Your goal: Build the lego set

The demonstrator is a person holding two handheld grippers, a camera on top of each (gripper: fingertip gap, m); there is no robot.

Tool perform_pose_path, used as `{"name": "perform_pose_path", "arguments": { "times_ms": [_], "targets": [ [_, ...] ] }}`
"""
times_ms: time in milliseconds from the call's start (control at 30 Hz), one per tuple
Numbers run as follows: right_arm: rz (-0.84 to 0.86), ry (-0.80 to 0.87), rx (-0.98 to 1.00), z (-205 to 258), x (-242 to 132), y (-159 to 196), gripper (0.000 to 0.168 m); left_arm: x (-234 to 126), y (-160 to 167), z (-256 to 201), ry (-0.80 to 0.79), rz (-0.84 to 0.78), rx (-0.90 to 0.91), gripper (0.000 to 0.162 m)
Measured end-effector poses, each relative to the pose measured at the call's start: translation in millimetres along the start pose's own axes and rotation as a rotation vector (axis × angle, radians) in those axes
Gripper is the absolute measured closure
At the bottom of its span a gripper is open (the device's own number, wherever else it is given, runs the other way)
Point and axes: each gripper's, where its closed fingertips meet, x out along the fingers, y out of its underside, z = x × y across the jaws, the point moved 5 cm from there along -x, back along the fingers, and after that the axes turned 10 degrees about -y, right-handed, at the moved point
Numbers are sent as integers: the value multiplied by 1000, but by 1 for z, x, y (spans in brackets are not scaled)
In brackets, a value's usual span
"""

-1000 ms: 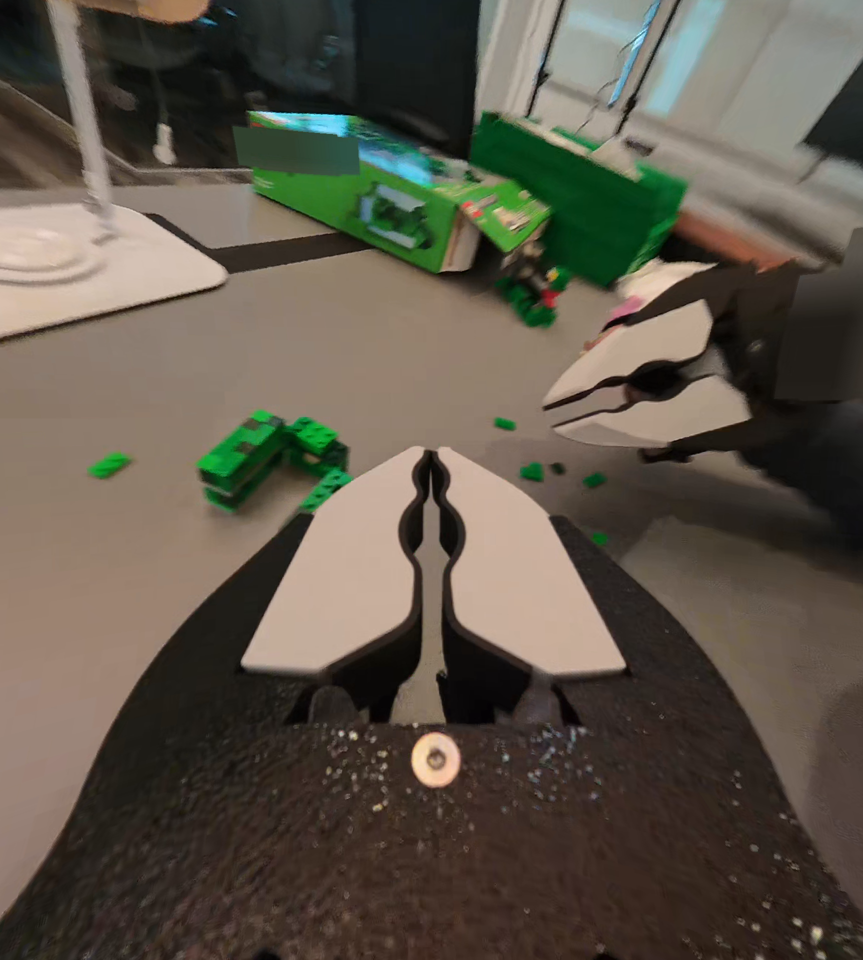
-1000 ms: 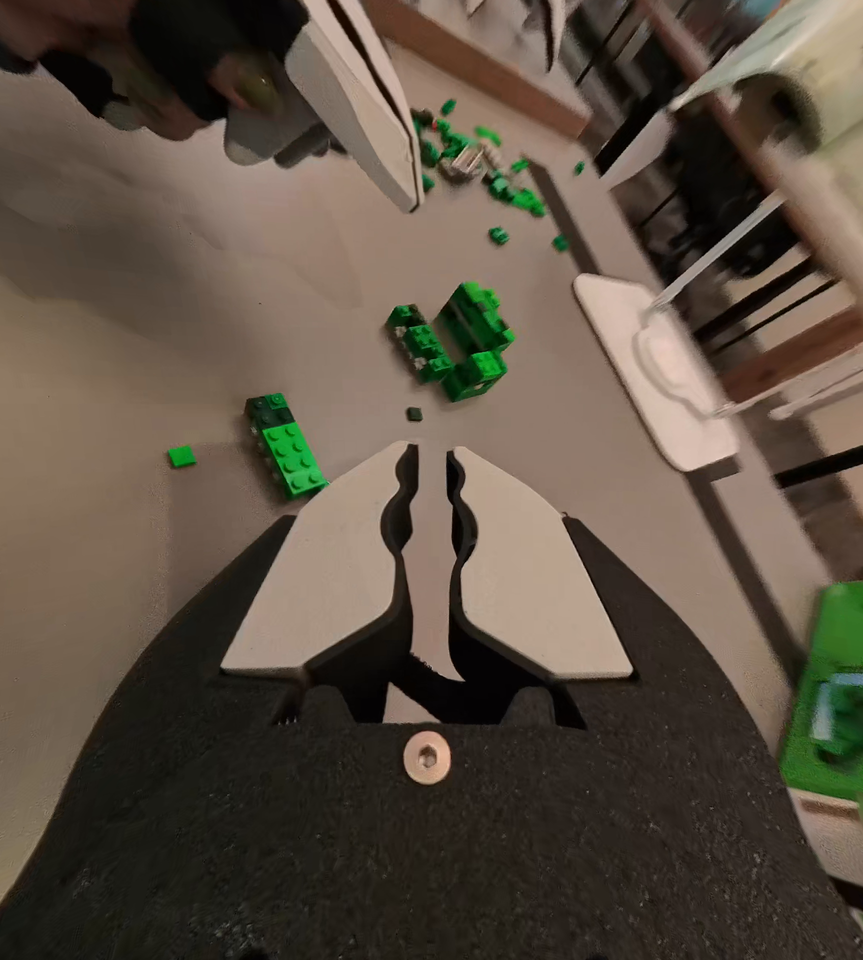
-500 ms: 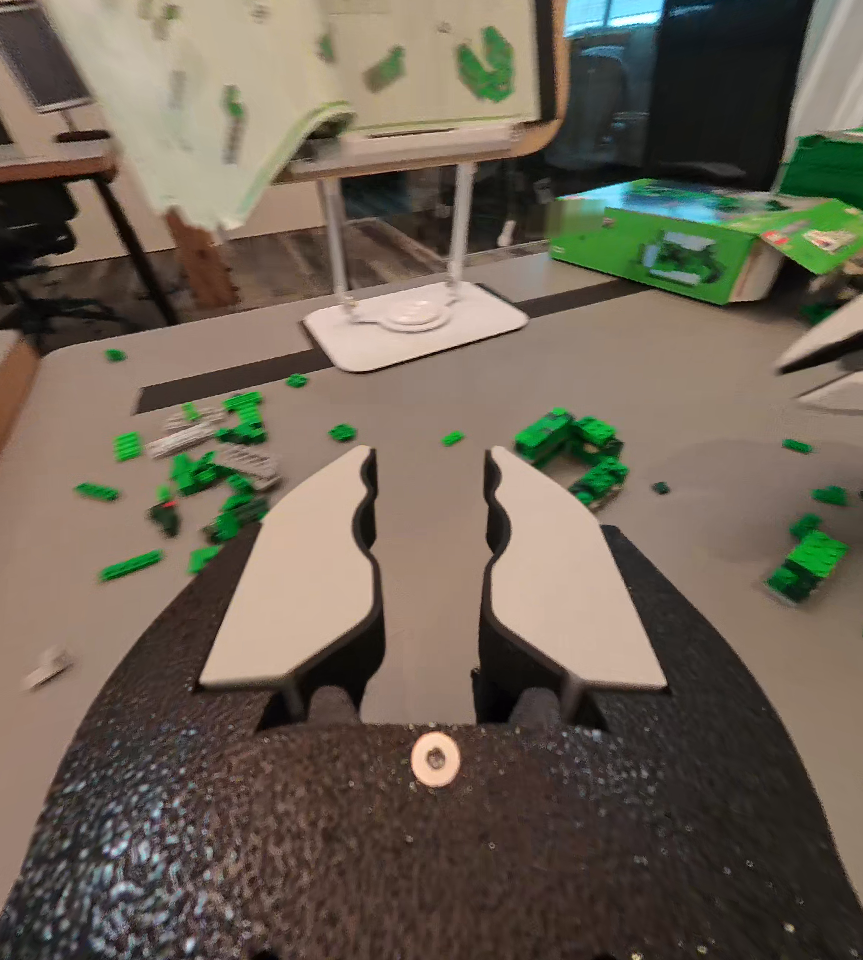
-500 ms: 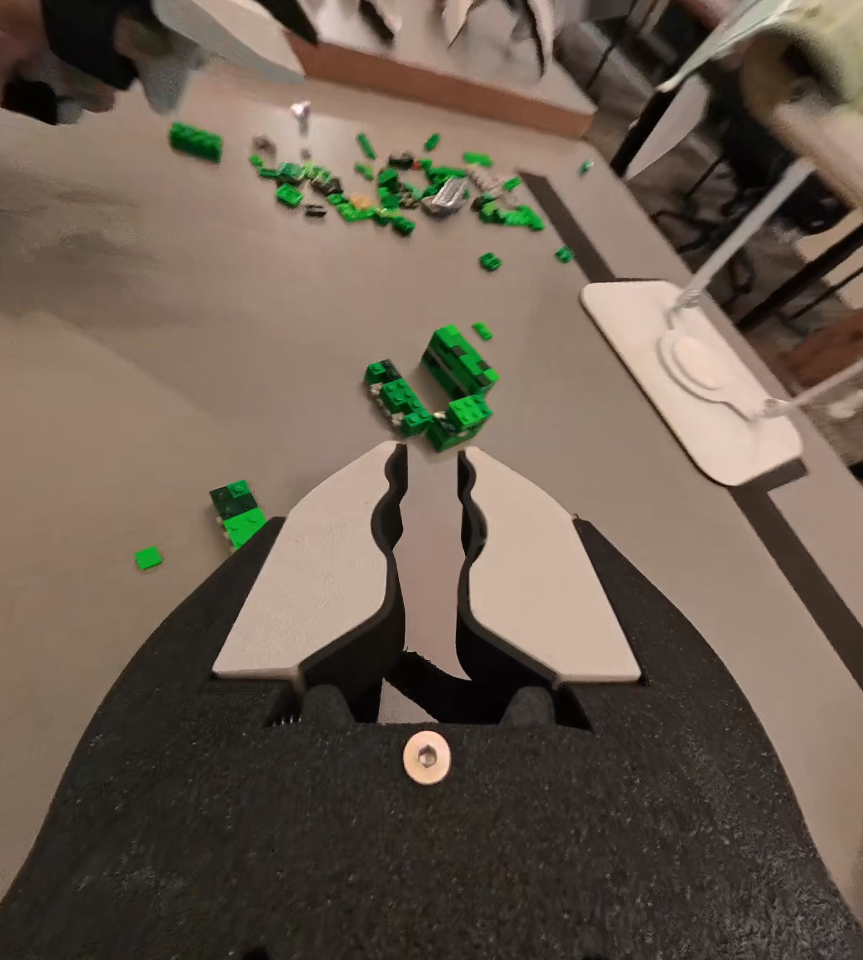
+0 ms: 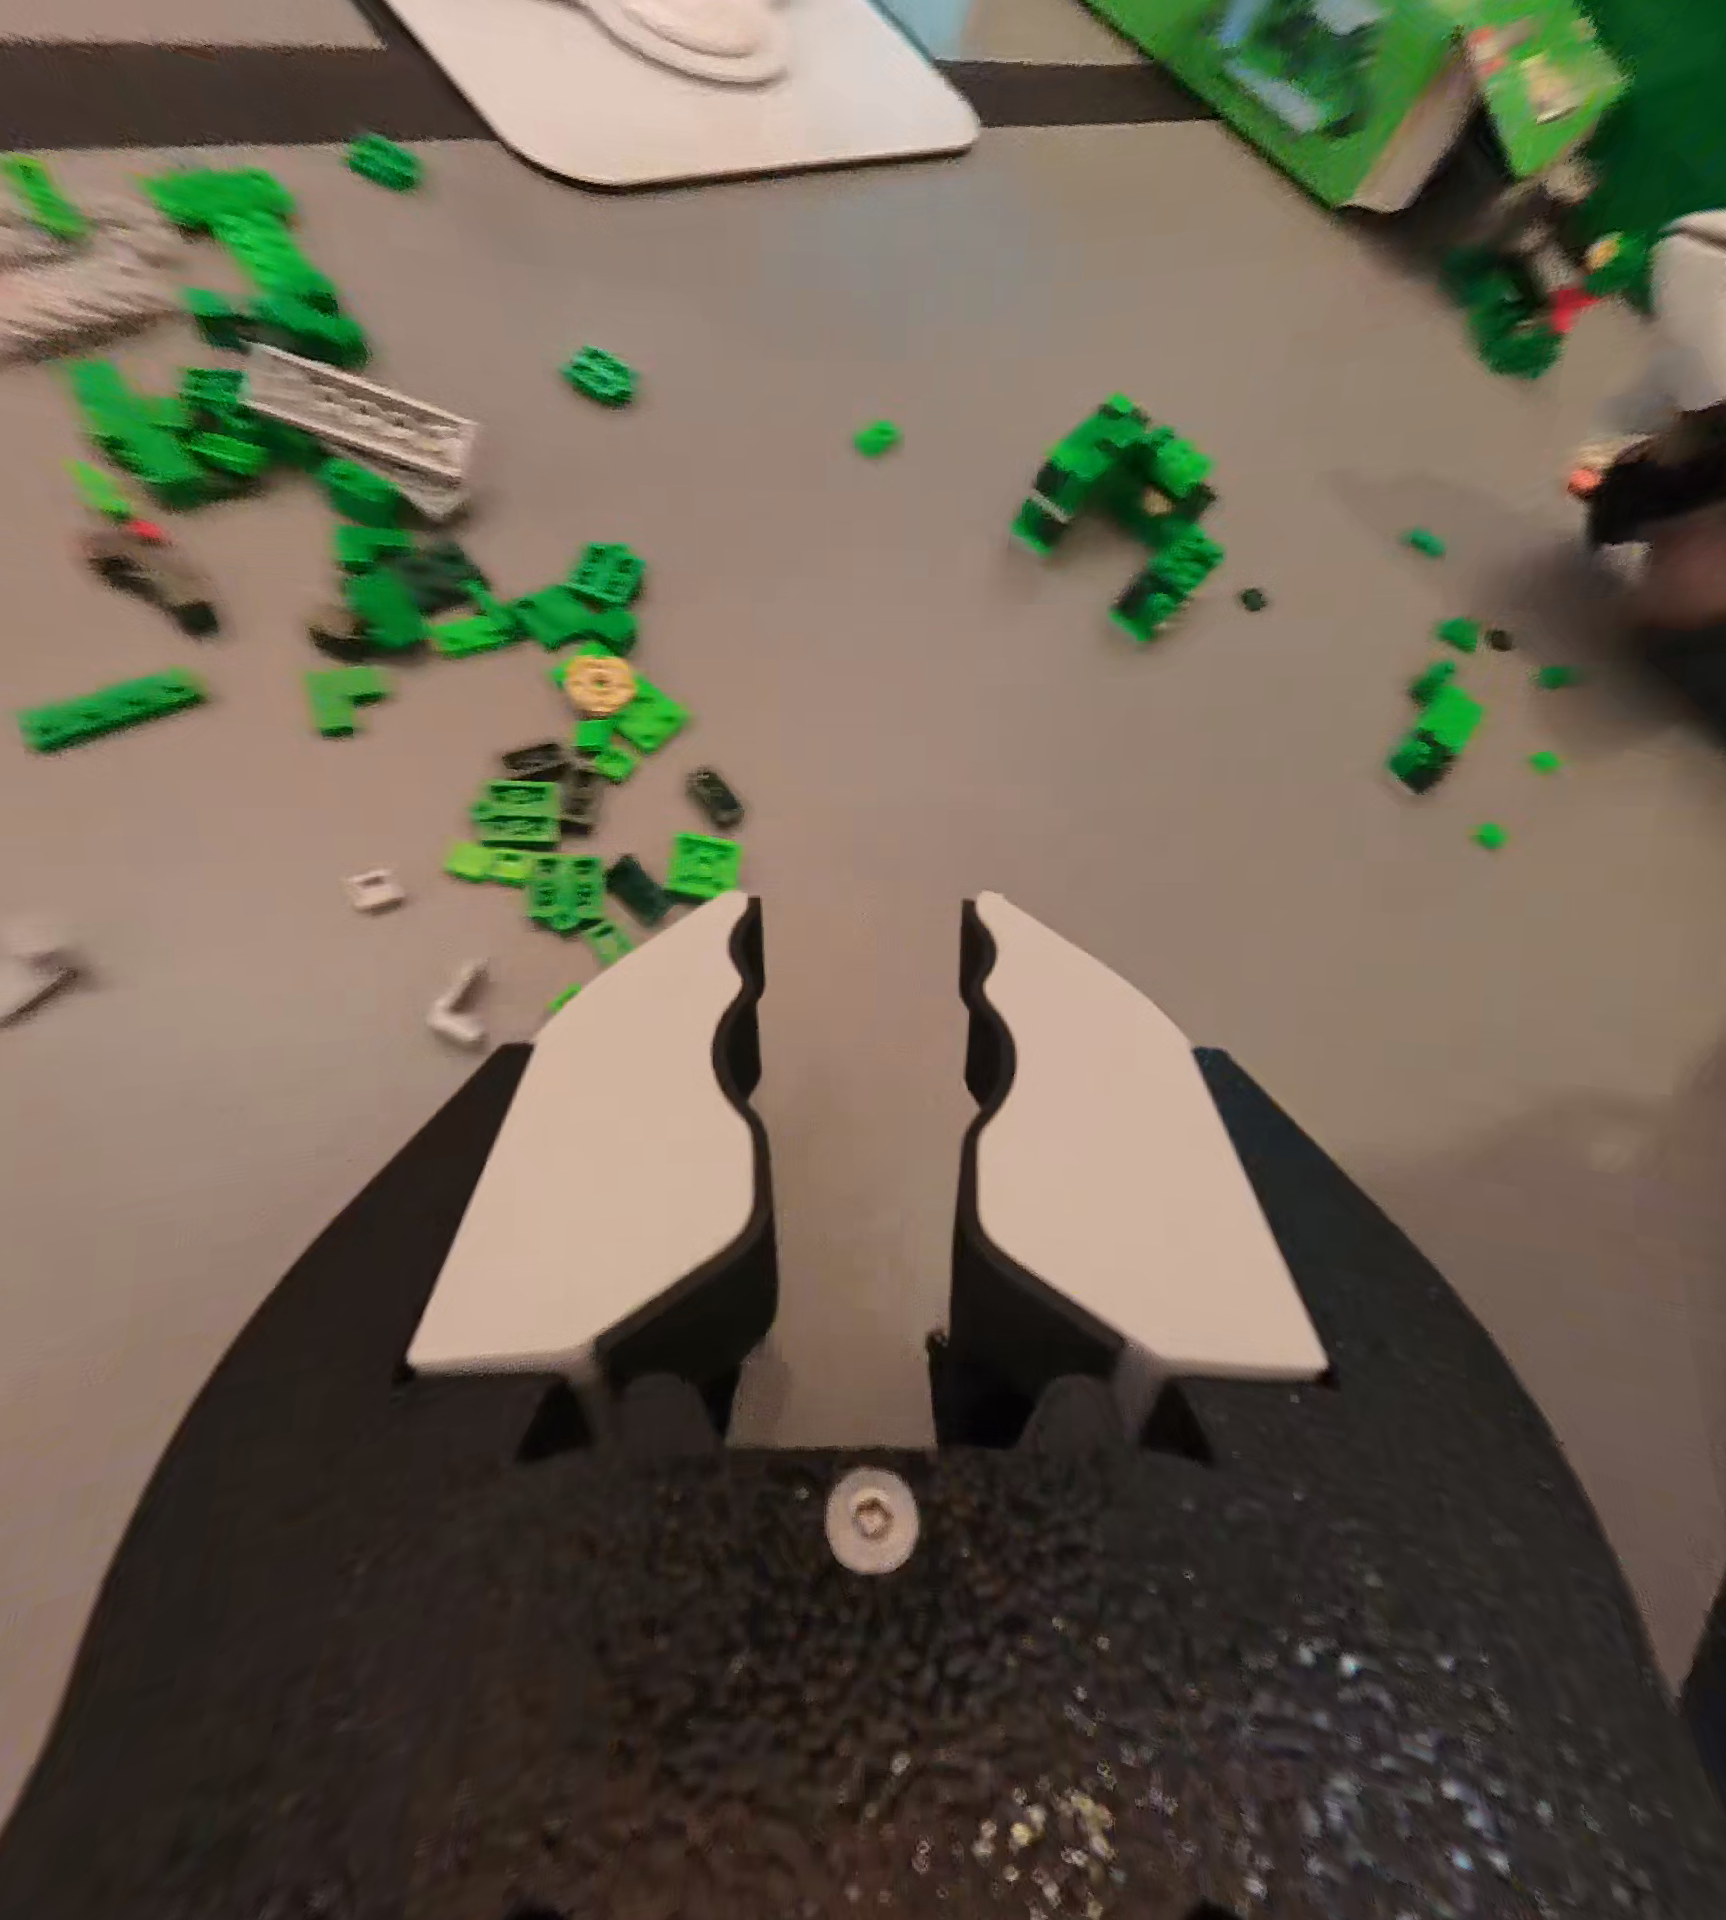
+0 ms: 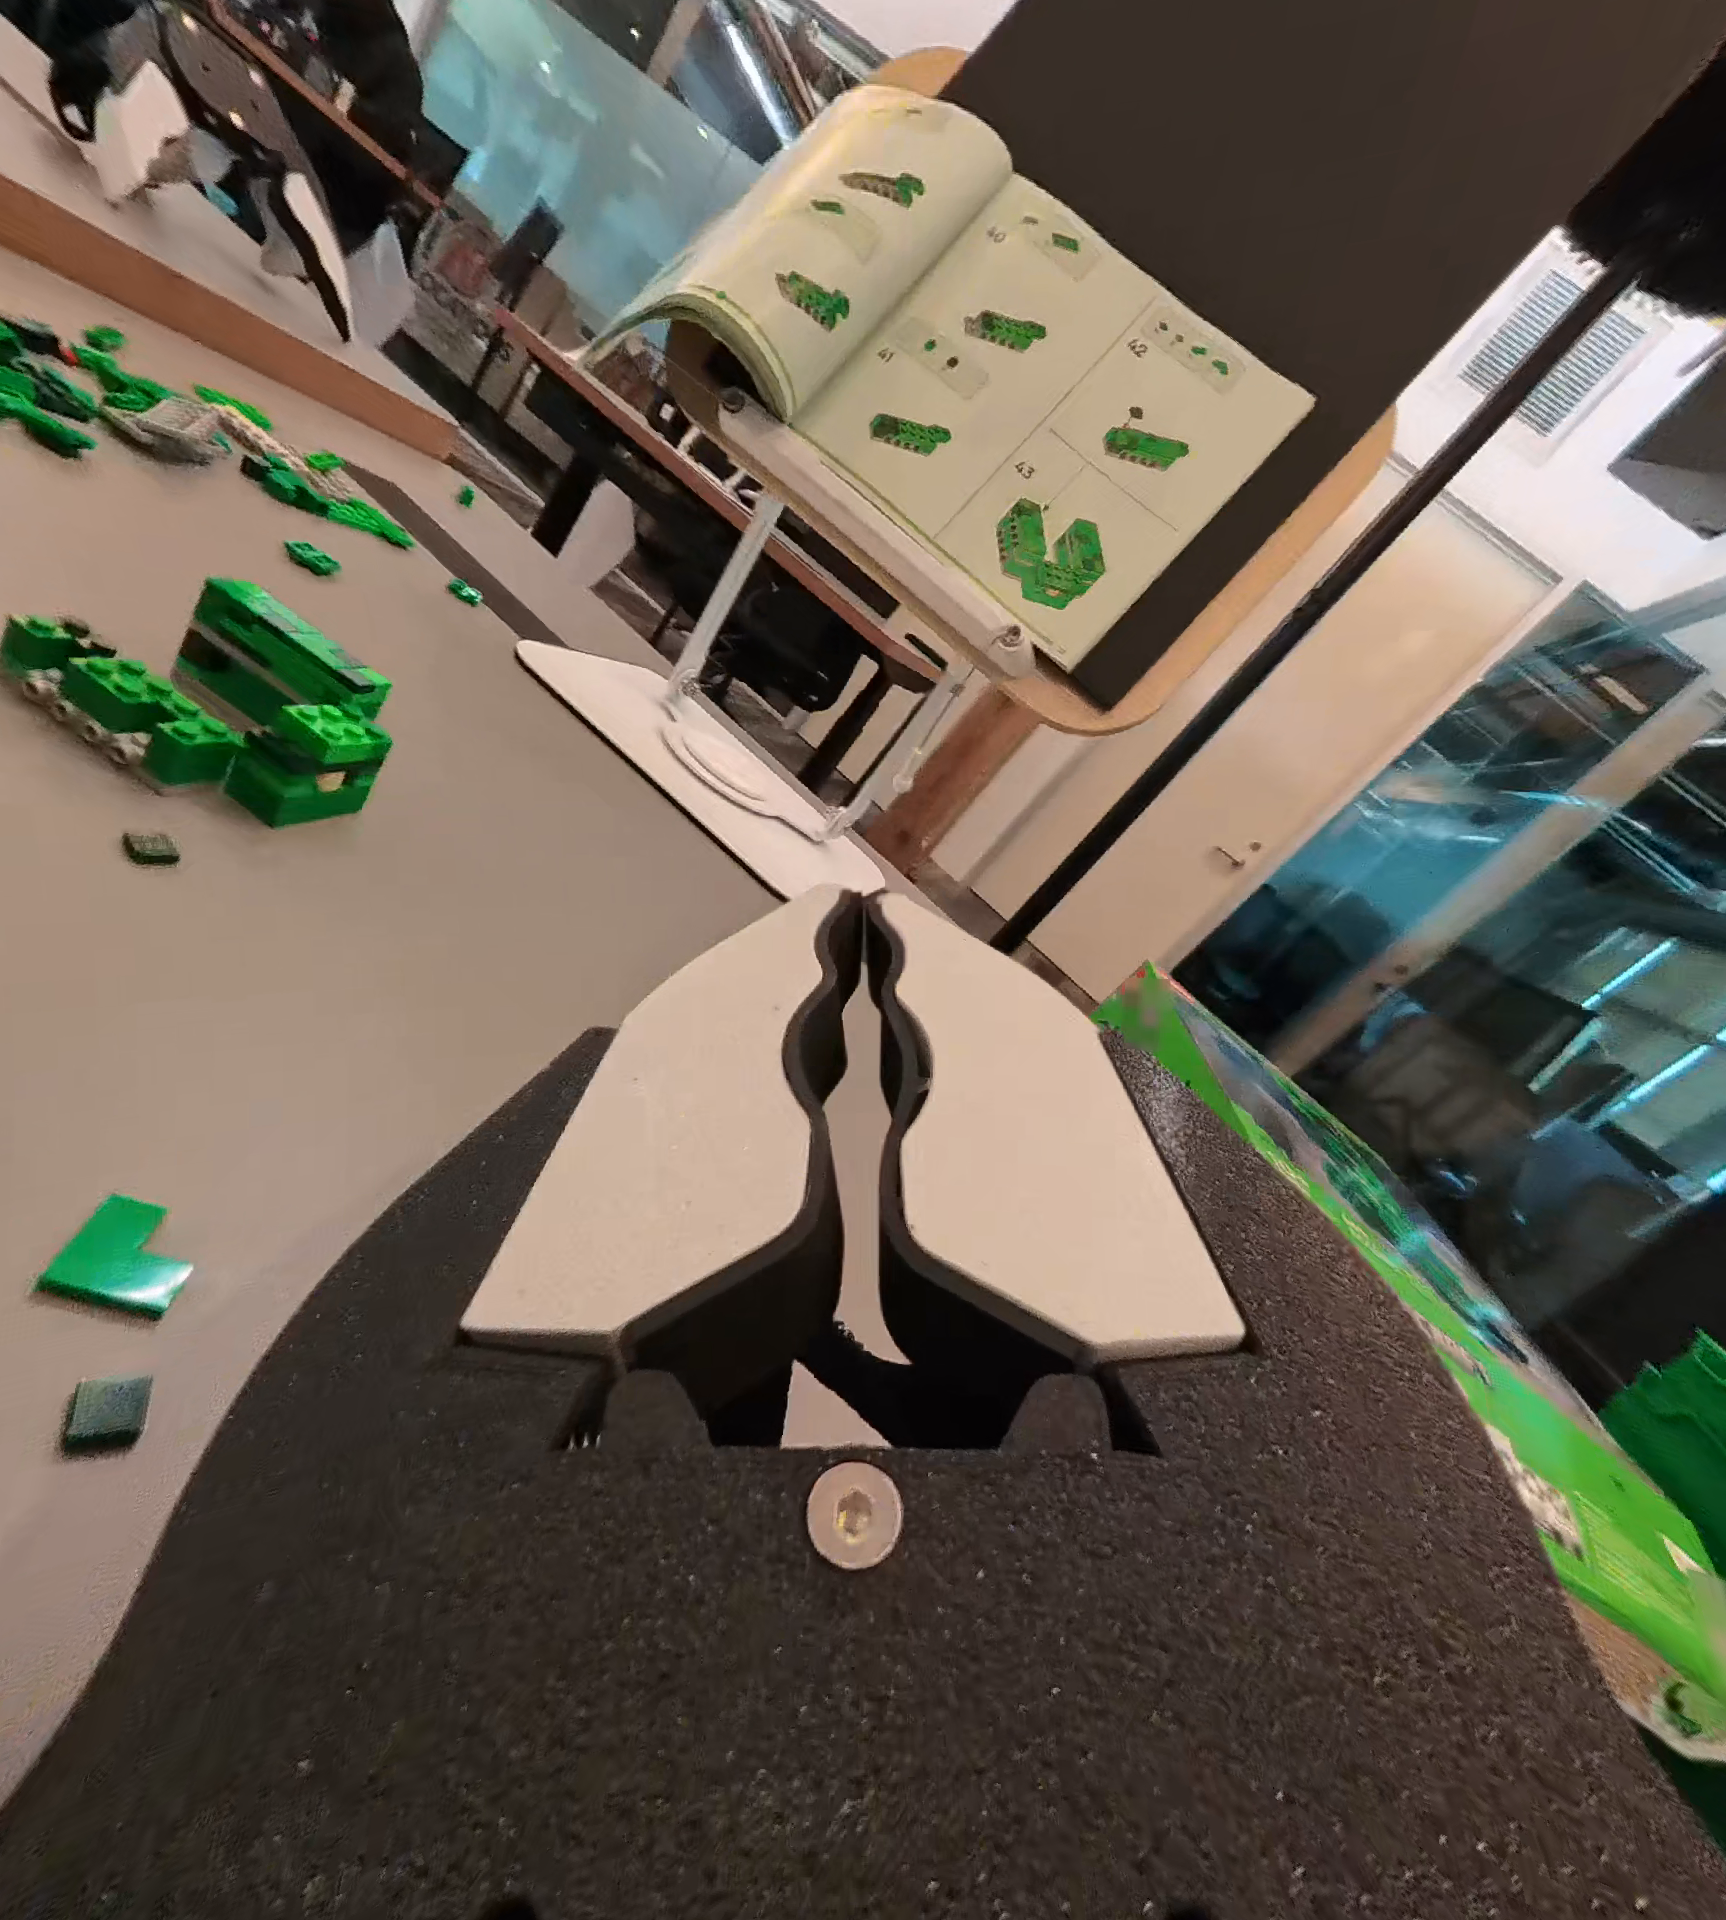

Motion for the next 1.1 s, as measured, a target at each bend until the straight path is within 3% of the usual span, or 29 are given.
{"name": "perform_pose_path", "arguments": {
  "times_ms": [167,533,667,800,933,1100],
  "targets": [
    [15,-23,-23,6,2,0,168,13,18,-1,-136,75,74,128],
    [35,-42,-5,7,5,3,168,11,22,4,-189,113,19,131],
    [36,-47,-10,8,5,3,168,2,14,22,-296,67,-19,135],
    [40,-44,-12,8,6,4,168,-26,4,72,-605,111,-97,140],
    [53,-49,-24,10,7,5,168,-25,-29,93,-611,58,-49,143],
    [61,-47,-36,11,8,6,168,18,-55,107,-517,120,28,143]
  ]
}}
